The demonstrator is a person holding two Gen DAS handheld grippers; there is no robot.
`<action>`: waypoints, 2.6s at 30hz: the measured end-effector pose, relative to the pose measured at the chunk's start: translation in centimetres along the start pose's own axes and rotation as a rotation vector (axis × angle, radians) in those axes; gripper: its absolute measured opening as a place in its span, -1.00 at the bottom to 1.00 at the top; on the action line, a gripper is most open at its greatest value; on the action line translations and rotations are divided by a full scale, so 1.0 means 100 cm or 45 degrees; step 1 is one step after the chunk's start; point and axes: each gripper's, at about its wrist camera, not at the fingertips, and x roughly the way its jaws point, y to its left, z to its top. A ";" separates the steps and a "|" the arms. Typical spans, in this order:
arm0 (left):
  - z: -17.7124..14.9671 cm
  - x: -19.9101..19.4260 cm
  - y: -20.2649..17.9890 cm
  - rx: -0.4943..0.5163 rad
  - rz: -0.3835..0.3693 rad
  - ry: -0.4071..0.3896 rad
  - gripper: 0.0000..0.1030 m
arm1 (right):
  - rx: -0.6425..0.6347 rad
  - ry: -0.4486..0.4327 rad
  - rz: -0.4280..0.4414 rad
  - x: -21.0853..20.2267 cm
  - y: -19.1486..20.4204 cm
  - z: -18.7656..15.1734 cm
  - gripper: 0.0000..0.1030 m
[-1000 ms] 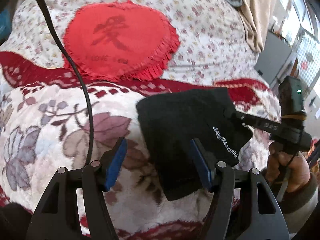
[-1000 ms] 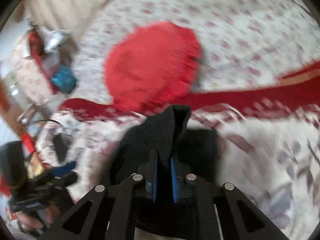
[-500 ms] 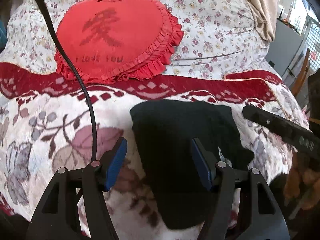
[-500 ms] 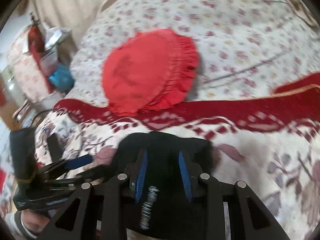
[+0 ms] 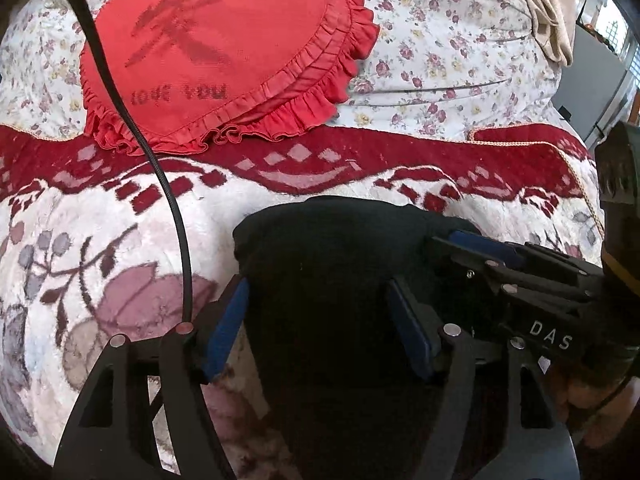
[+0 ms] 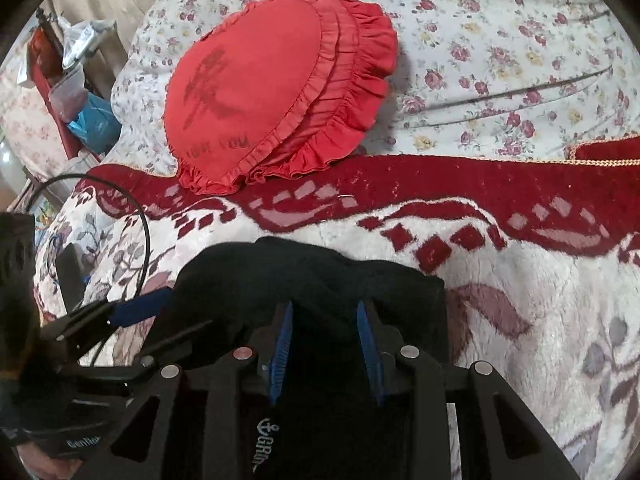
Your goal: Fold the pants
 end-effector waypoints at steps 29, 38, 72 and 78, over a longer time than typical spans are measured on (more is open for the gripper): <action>-0.053 -0.035 -0.021 0.038 -0.002 0.002 0.40 | -0.066 0.037 -0.071 -0.055 0.005 -0.082 -0.36; -0.047 -0.050 -0.003 -0.031 -0.092 -0.013 0.40 | 0.130 -0.068 0.038 -0.076 -0.021 -0.066 0.15; 0.007 -0.048 0.071 -0.233 -0.308 -0.075 -0.06 | 0.104 -0.138 0.362 -0.018 0.024 0.011 -0.39; 0.010 -0.010 0.108 -0.284 -0.183 0.026 -0.06 | 0.114 -0.020 0.324 0.041 0.035 0.024 -0.39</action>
